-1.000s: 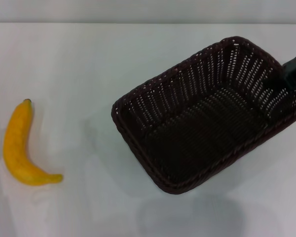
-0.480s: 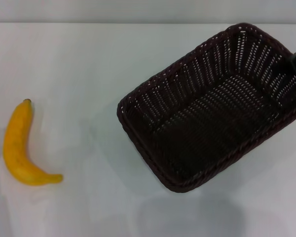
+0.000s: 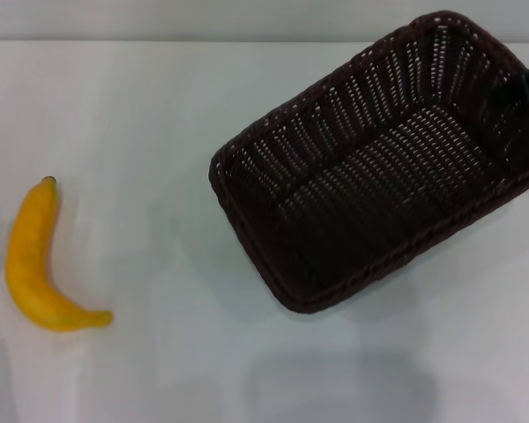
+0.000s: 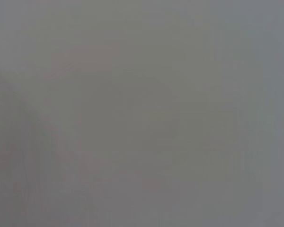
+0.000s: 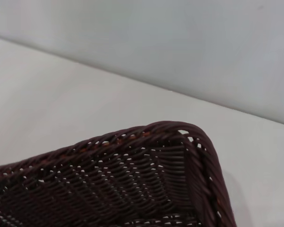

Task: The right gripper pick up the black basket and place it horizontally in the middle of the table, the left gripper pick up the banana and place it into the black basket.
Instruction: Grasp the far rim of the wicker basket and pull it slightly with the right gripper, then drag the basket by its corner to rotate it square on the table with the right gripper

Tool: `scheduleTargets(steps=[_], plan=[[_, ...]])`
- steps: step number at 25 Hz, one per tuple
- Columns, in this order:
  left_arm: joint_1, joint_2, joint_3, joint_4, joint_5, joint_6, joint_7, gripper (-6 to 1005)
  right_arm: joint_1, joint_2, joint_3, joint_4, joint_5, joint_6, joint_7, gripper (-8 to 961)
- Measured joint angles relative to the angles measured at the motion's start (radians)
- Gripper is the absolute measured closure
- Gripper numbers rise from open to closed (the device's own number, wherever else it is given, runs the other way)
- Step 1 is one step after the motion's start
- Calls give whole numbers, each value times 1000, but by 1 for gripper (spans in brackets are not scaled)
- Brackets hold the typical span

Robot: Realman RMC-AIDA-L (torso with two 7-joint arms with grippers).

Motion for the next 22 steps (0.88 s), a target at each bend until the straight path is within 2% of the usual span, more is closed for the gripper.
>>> scheduleTargets(steps=[5,9,22], plan=[[-7,16,-1,0,-6,-2,-22,121,-10,-1,12,-15,2,9,72,809],[-13,17,-1,0,-8,-5,-23,121,-23,0,37,-16,11,13,105,809],[-23,17,-1,0,-8,-15,-45,121,-97,8,127,-8,205,53,117,809]])
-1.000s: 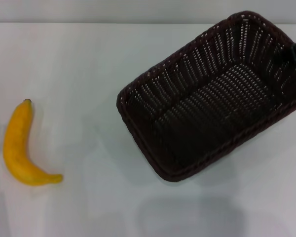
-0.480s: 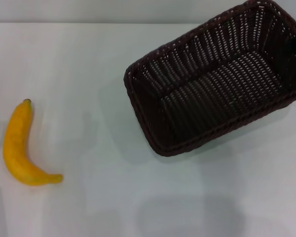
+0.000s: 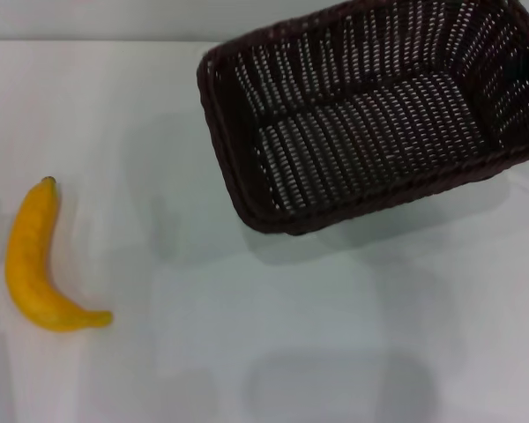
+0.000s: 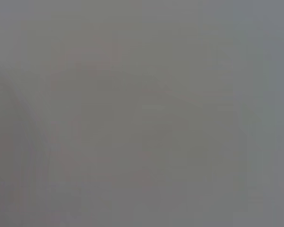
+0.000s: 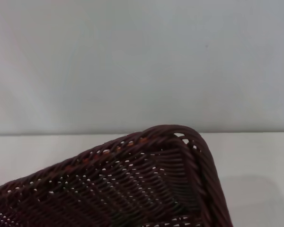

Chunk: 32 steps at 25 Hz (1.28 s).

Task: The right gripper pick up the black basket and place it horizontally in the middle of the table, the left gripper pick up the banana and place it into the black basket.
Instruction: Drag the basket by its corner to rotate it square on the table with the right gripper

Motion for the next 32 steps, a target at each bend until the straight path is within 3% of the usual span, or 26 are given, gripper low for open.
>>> scheduleTargets(steps=[7,17,25,32], plan=[[0,0,0,-5,0,-1,-1,121,-74,6,-41,16,89,85,1,808],[-9,3,0,-14,-1,-14,-1,122,-171,5,-216,65,225,297,1,808],[-10,9,-12,-39,2,-26,-65,122,-212,2,-386,106,306,462,1,808],[-12,9,-13,-47,4,-26,-77,122,-217,1,-471,139,328,545,1,800]])
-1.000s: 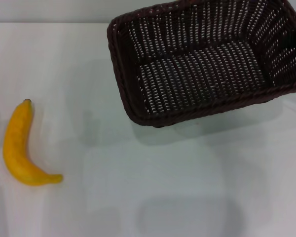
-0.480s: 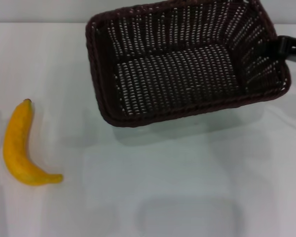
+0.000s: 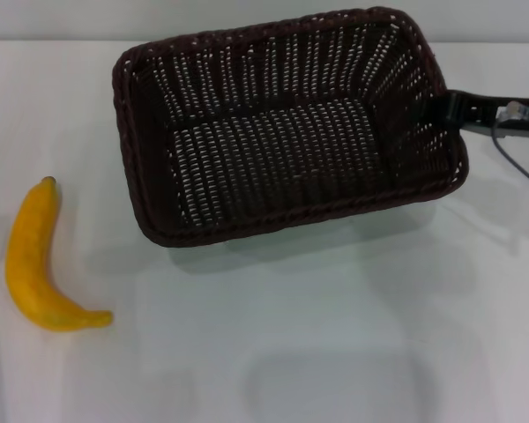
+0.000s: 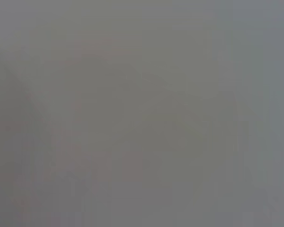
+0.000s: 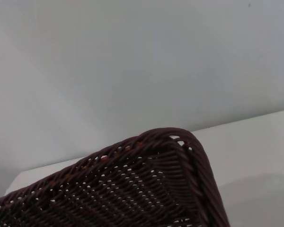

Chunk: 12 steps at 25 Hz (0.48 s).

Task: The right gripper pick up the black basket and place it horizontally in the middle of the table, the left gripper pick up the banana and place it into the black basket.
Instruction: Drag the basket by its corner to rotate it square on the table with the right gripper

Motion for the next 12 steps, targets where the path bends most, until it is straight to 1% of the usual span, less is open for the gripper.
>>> scheduleTargets(steps=[6,12], plan=[[1,0,1,-3,1,0,0,122,0,0,-77,47,25,78,0,793],[1,1,1,-10,1,-1,-1,122,-1,0,-124,68,32,133,0,786]])
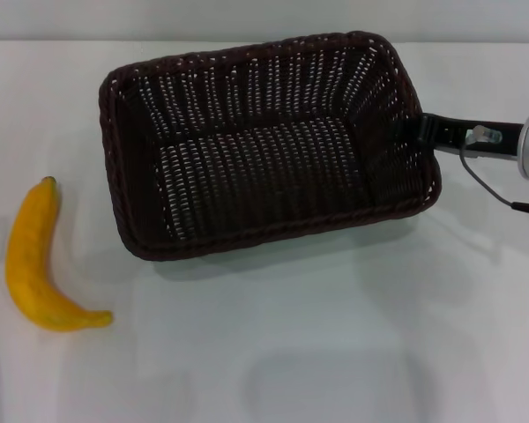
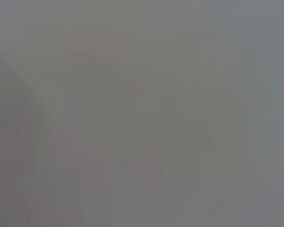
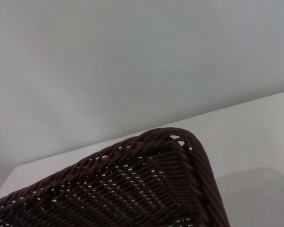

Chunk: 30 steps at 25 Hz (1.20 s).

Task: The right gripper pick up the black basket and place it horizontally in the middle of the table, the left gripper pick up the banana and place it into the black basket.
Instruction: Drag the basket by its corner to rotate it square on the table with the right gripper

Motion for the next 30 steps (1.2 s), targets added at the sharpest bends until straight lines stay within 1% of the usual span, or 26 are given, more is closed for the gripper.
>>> scheduleTargets(steps=[16,30], plan=[[-2,0,0,-5,0,-5,-1,122,5,0,-71,-6,3,34,0,768],[-1,2,0,-7,1,-12,-16,122,10,0,-86,-4,10,41,0,752]])
